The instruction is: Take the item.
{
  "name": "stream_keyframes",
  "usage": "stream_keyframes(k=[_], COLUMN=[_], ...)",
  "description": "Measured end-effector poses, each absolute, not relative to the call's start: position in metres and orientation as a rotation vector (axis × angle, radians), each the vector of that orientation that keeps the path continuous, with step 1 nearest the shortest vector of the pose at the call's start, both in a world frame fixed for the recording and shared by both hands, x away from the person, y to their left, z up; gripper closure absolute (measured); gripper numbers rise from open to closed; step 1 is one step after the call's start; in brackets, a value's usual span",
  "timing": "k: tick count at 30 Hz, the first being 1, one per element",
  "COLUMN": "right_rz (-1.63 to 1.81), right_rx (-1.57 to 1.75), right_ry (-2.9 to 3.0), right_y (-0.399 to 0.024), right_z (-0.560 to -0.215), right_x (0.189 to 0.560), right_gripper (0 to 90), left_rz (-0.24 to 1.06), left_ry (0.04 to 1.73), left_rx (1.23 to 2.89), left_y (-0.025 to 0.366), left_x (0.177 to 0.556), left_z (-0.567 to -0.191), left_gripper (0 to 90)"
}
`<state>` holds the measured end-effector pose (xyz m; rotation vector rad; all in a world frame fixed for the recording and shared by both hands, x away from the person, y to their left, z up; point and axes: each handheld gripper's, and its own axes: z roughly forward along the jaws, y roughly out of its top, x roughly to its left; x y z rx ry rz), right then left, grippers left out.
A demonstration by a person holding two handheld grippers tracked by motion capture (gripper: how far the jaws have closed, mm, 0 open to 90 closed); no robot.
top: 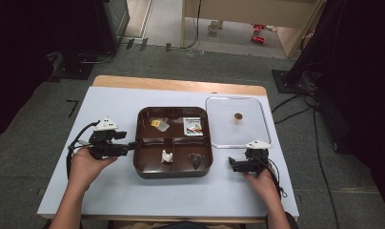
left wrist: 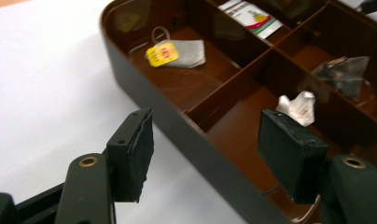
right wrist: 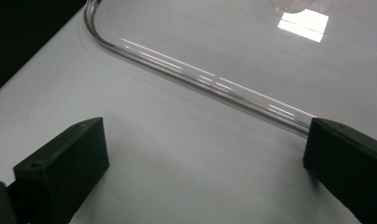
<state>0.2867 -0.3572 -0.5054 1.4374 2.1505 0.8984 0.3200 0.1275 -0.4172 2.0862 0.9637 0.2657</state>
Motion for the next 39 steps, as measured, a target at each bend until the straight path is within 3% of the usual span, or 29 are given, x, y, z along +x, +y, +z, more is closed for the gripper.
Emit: stream_keyframes(k=[23,39], right_rz=[0.898,0.898], right_rx=[1.441,1.441], right_ry=[2.15,2.15], right_y=[-0.357,-0.357], right_z=[-0.505,-0.505], right_x=[0.287,0.287], right_gripper=[0.0,0.0], left_rz=[0.182,0.156], left_ry=[0.768,0.666], left_rx=[2.107,2.242], left_y=[0.08,0.045], left_x=[0.317,0.319], left_z=[-0.415,-0.431], left_gripper=[37.9,40.3])
